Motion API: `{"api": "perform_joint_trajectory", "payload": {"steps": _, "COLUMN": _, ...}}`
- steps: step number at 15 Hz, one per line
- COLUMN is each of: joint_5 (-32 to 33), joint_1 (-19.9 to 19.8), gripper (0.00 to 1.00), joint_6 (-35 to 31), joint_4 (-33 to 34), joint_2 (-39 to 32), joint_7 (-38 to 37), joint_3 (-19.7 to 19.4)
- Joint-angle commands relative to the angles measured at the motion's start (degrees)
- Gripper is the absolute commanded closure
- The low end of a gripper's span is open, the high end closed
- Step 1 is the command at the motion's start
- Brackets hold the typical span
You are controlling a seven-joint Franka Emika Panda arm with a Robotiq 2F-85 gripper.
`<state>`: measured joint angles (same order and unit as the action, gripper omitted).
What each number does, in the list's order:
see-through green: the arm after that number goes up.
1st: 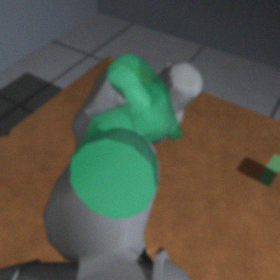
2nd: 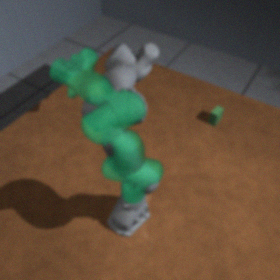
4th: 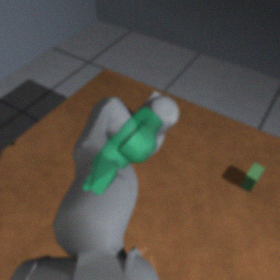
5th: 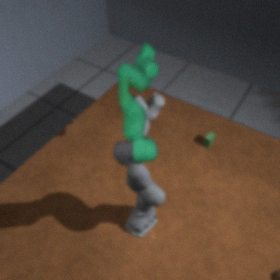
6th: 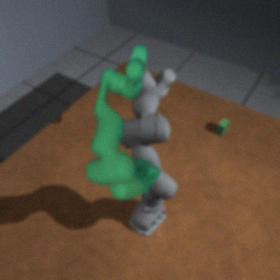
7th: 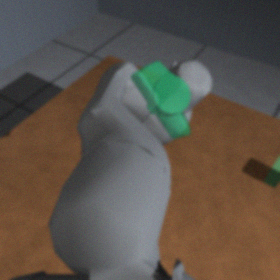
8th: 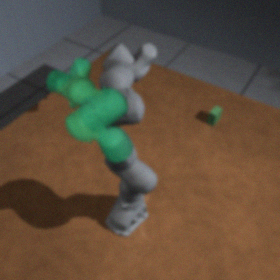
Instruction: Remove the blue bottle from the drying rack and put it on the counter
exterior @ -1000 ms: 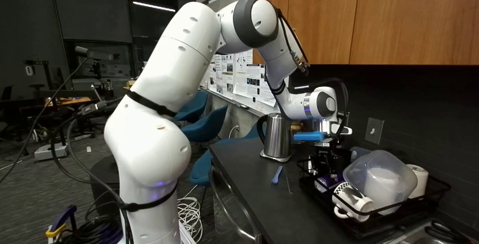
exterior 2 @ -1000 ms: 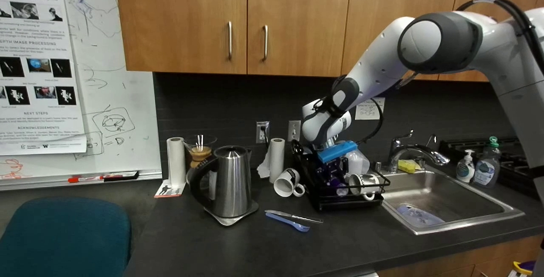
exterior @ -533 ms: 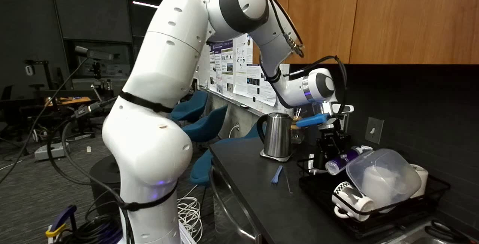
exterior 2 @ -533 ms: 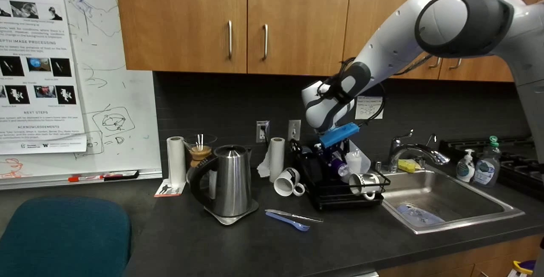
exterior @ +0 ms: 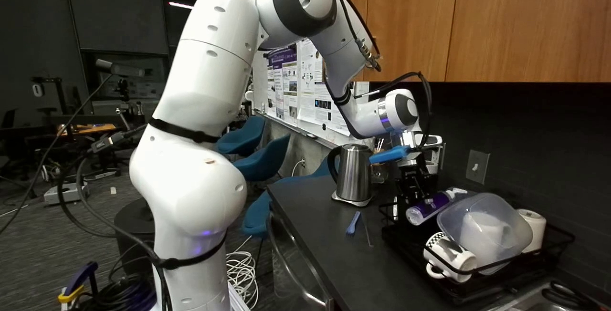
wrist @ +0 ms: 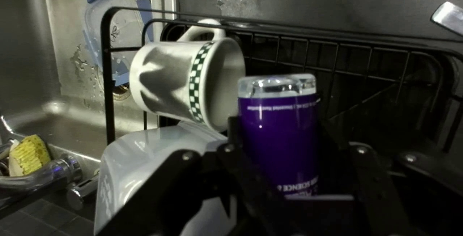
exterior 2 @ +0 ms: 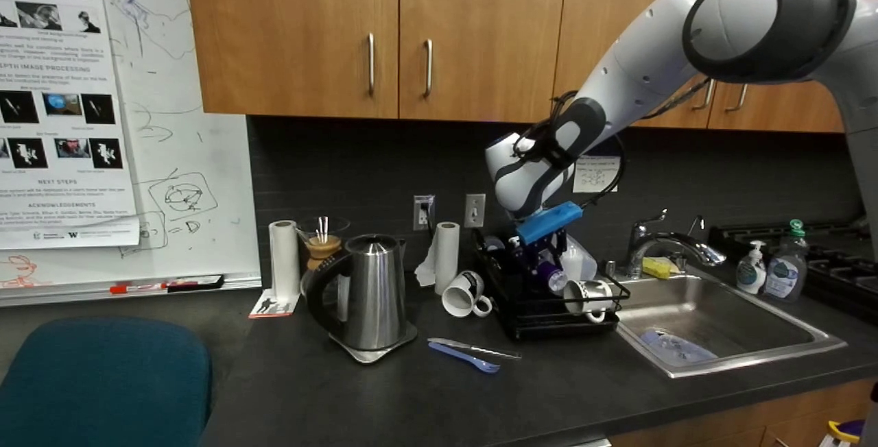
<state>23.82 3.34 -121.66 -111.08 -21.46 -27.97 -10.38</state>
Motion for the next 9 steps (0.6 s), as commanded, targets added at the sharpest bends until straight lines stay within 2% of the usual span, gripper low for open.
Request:
{"api": "perform_joint_trajectory", "payload": {"steps": 1, "joint_5": 0.24, "joint_1": 0.48, "gripper": 0.73, "joint_6": -0.59, "joint_4": -5.64, "joint_2": 4.88, "joint_7": -2.08, "joint_3": 0.8}}
{"api": "perform_joint_trajectory", "payload": {"steps": 9, "joint_5": 1.23, "joint_1": 0.8, "gripper": 0.73, "joint_6": 1.2, "joint_4": -11.55, "joint_2": 11.17, "joint_7": -6.35, "joint_3": 1.88}}
